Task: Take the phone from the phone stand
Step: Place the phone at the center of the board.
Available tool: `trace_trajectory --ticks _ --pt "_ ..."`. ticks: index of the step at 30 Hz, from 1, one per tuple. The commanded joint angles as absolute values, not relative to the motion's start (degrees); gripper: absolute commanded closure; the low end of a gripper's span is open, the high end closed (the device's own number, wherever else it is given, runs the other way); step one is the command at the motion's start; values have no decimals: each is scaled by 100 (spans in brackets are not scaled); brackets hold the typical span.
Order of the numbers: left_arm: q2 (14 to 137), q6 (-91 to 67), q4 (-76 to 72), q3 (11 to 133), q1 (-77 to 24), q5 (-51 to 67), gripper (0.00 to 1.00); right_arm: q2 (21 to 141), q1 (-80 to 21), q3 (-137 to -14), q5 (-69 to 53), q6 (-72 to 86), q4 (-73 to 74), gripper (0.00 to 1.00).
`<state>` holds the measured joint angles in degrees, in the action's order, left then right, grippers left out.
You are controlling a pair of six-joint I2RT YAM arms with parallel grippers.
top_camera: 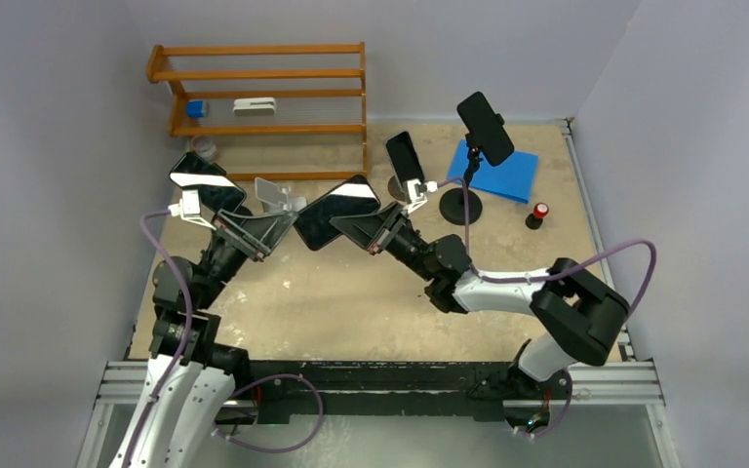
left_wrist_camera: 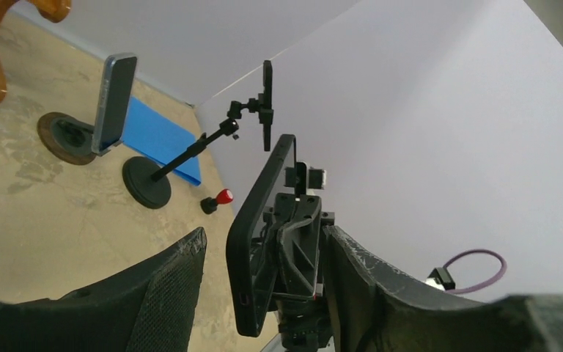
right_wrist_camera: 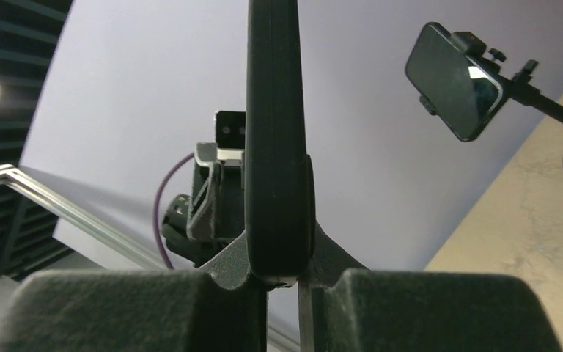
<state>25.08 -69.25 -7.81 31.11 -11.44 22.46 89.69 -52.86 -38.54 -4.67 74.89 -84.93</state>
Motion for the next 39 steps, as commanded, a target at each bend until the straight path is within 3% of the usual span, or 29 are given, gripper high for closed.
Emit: trace_trajectory --ticks 1,8,16,21,27,39 --pt "2388 -6137 340 3790 -1178 1661 42 8137 -5282 -3789 -503 6662 -8045 100" --pt "2460 -4271 1475 4776 -1178 612 36 6732 -5273 -3727 -382 5070 -5153 100" --pt "3901 -2983 1571 5341 -1178 1473 22 5930 -5273 -3525 -698 3681 -2699 100" --pt "4790 -2217 1512 5866 -1190 1910 18 5989 -5273 -3047 -1081 3659 -2789 100" --pt "5411 -1768 1653 6278 -1858 724 17 7145 -5274 -3073 -1851 3905 -3777 100" --pt "4379 -1566 508 4789 -1898 959 12 9487 -5271 -4164 -3398 4670 -4491 100"
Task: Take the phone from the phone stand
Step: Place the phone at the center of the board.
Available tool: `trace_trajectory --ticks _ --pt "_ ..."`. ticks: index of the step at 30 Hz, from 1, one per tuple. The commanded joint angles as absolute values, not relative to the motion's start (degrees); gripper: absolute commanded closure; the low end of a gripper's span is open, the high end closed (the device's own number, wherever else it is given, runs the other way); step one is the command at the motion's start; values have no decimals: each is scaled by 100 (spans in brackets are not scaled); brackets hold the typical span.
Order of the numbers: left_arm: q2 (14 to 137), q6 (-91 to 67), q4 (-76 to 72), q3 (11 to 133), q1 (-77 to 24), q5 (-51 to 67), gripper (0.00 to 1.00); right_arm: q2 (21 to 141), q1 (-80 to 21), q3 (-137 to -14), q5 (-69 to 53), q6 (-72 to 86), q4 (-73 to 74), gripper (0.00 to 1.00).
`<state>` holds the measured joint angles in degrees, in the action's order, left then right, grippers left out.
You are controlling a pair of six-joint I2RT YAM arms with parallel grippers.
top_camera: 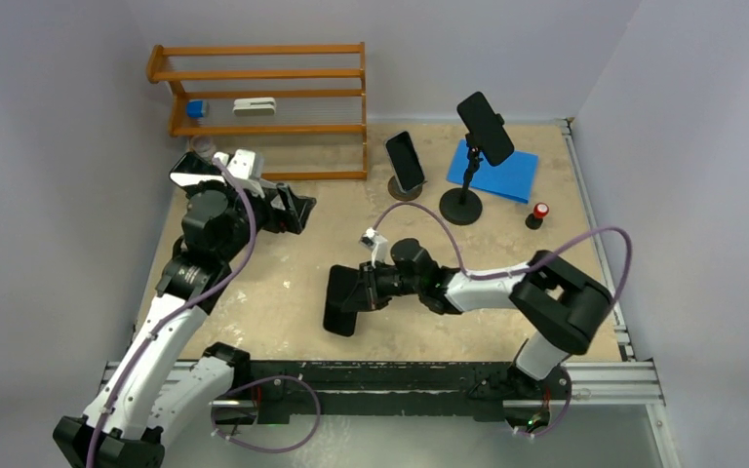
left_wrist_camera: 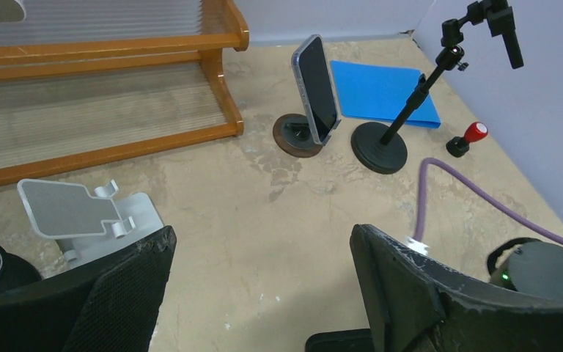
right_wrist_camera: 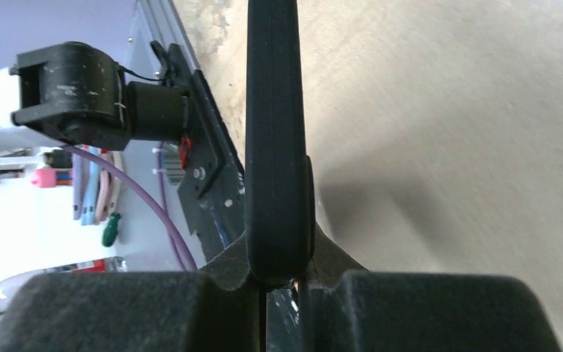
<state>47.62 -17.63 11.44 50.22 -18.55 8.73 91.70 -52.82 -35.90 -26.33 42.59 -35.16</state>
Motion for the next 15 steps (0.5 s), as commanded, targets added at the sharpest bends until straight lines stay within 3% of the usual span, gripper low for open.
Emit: trace_trajectory --ticks 1,10,15 --pt "4286 -1584 502 4765 -1911 935 11 9638 -5281 -4259 -3438 4778 -4609 100" --pt "4047 -1722 580 4721 -2038 813 9 10935 -5291 -4794 -4089 5961 -5848 100" --pt "4008 -1775 607 4724 -2074 734 9 11260 -5298 -5108 -3917 6059 -5513 100"
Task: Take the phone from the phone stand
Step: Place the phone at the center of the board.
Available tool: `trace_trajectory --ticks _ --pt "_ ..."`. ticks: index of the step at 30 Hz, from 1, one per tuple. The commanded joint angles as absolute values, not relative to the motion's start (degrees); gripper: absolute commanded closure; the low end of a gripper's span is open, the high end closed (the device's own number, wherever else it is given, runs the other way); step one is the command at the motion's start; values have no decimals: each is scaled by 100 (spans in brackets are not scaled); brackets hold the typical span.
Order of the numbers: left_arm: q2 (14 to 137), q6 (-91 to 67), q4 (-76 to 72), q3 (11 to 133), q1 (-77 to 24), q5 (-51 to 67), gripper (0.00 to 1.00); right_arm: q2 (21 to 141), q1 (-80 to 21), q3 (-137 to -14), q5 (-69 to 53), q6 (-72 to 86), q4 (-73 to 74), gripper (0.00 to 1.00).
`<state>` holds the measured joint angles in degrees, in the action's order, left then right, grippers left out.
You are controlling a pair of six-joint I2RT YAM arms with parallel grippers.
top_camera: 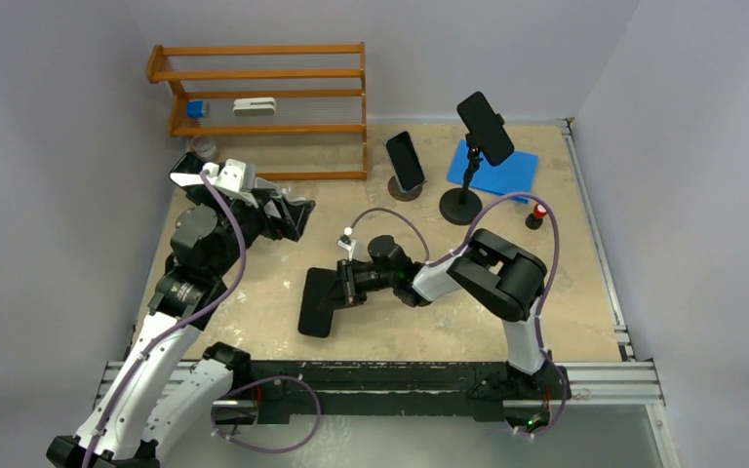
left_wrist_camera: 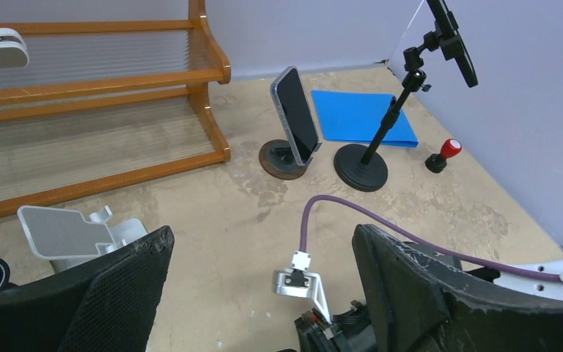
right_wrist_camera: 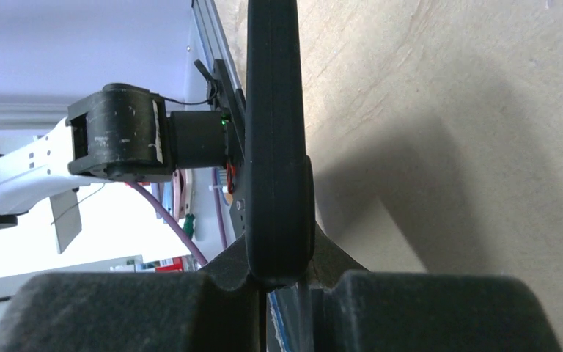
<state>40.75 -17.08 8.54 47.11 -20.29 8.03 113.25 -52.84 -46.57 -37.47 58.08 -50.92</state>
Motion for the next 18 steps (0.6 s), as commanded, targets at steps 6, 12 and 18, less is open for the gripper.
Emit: trace_trajectory --ticks 6,12,18 --pt "4047 -1824 606 4719 -2087 737 9 11447 -5316 -5297 -3876 6291 -5455 100" --pt "4073 -1836 589 4685 -2135 675 9 11618 -5335 -5291 -3824 6608 -5727 100" --pt "4093 -1853 579 4668 -2145 668 9 11736 -5369 -5361 -3700 6458 -5474 100"
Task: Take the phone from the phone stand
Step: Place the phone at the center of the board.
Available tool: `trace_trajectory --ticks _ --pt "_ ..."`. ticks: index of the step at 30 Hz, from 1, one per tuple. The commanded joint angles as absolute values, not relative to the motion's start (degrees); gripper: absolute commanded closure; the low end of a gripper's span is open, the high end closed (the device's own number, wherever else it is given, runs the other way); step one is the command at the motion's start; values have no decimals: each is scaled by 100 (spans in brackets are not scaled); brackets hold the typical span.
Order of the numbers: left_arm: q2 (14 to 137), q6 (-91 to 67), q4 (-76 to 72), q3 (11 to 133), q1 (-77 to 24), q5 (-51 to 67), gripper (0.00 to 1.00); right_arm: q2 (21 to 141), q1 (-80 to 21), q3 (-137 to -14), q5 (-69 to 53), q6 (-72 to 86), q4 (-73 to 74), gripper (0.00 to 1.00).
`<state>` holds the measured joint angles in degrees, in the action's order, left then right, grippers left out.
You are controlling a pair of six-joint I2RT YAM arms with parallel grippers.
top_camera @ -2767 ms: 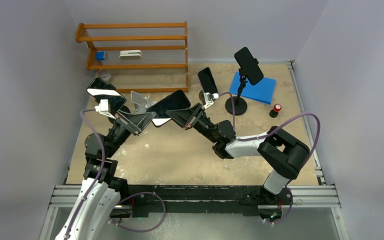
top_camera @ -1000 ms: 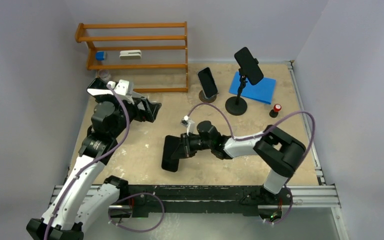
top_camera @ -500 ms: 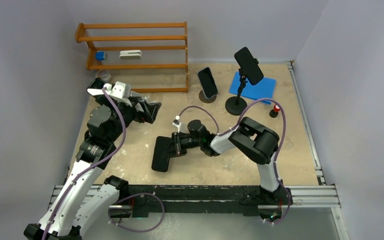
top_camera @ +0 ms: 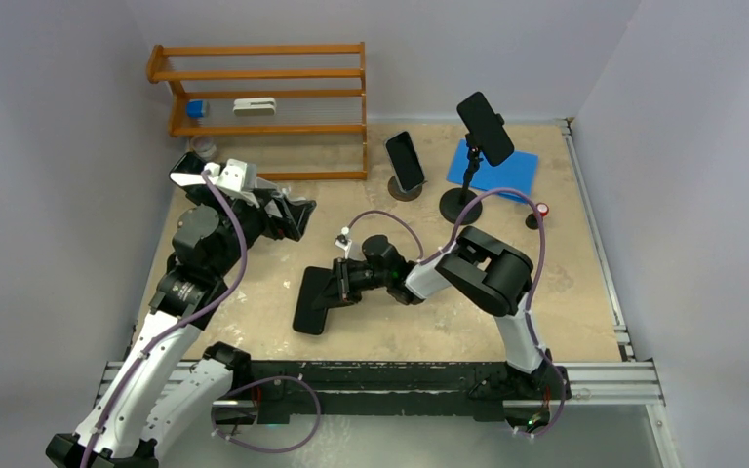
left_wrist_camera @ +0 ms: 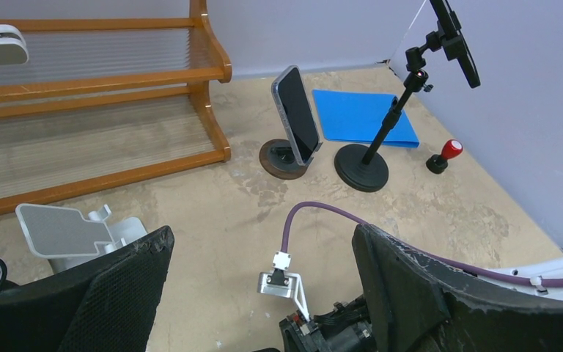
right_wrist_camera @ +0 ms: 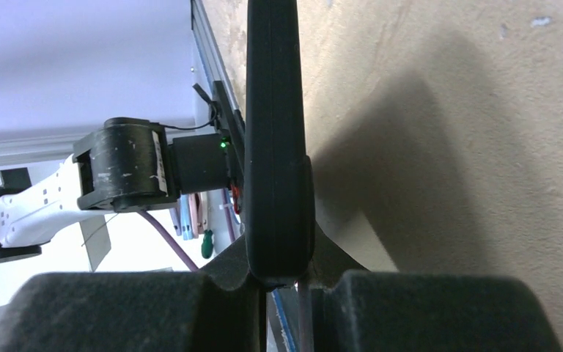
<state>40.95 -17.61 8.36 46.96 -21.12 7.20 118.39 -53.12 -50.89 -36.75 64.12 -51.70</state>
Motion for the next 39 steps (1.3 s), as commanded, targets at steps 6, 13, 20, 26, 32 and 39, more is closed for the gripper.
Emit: trace_trajectory --ticks 6,13,20,26,32,39 --pt "4120 -1876 571 4670 -2145 684 9 11758 -5395 -5340 -3631 6375 -5371 100" --pt "4087 -1912 540 4652 -2145 670 10 11863 -5403 -5208 -3582 6439 -5511 89" --pt "4094 -1931 536 4655 -2145 686 10 11876 -5401 -4980 -3458 6497 -5783 71" --pt "4134 -1981 505 4635 -2145 756 10 11853 -5401 -4740 -3293 6519 -5902 61" --pt "4151 -2004 532 4649 -2145 787 10 11810 -5404 -4667 -3170 6417 -5836 45" --pt "4128 -2030 525 4655 -2153 816 10 11644 -5398 -4770 -3021 6110 -5253 41"
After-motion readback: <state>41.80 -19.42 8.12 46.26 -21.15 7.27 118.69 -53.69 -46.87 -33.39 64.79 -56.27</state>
